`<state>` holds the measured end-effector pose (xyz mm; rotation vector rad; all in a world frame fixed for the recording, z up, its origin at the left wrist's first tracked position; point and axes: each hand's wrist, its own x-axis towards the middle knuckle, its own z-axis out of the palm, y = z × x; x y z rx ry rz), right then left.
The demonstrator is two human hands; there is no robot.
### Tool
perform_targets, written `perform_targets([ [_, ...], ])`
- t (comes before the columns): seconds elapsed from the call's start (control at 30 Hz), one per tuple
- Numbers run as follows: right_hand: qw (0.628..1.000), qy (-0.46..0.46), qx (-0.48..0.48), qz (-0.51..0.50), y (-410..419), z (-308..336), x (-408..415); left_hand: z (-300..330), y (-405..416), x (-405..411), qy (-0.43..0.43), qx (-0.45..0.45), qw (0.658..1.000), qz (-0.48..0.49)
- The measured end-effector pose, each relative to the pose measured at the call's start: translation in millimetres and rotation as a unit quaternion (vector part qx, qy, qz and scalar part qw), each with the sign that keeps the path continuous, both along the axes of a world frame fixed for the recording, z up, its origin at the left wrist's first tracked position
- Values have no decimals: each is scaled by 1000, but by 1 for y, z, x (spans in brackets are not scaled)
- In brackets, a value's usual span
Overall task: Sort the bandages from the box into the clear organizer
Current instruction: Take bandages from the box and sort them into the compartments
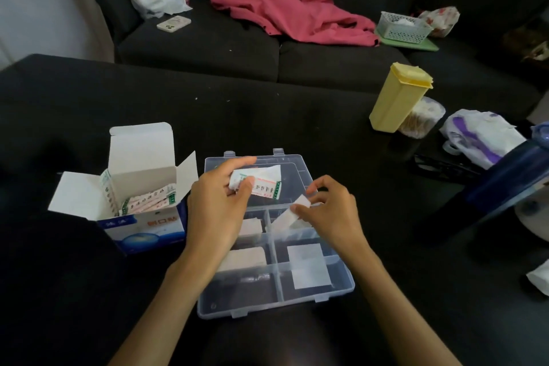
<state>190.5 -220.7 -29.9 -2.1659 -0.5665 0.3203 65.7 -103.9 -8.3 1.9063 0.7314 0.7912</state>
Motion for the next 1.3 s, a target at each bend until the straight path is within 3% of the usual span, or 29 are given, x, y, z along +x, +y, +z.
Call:
perform_targets([
  [0.13,999,-32,5,-15,-4,-2,-9,2,0,1,-15,-38,999,-11],
  [0.2,997,-77,-21,6,-6,-3,-15,5,-1,1,-26,-100,994,-25],
  [0.3,969,-205,-128,42,-6,-3,-17,7,-4,2,-39,-231,972,-31],
  [0.37,953,-239,-180,46,-6,0,-13,7,-6,4,-33,-289,956,-29],
  [0.4,963,-205,-168,38,-7,2,-9,7,-8,5,-26,-306,951,-33],
  [0.47,998,-44,-37,9,-8,13,-3,6,-13,6,-19,-324,945,-45],
  [0.53,990,128,60,10,-10,27,-4,3,-18,9,-25,-326,944,-52],
  [0.6,975,205,63,48,-13,32,-8,1,-21,11,-26,-319,946,-53],
  [0.77,969,215,115,41,-22,29,-2,0,-19,13,-38,-381,923,-42],
  [0.97,974,181,127,39,-29,34,6,2,-16,12,-20,-370,928,-34],
  [1.07,955,160,244,52,-38,44,15,4,-10,9,18,-347,937,-45],
  [1.13,942,129,287,115,-41,48,18,7,-10,9,45,-367,925,-89],
  [1.23,956,52,200,207,-38,38,17,10,-12,8,62,-387,911,-132],
  [1.3,968,1,133,214,-34,29,18,11,-11,8,54,-404,902,-140],
])
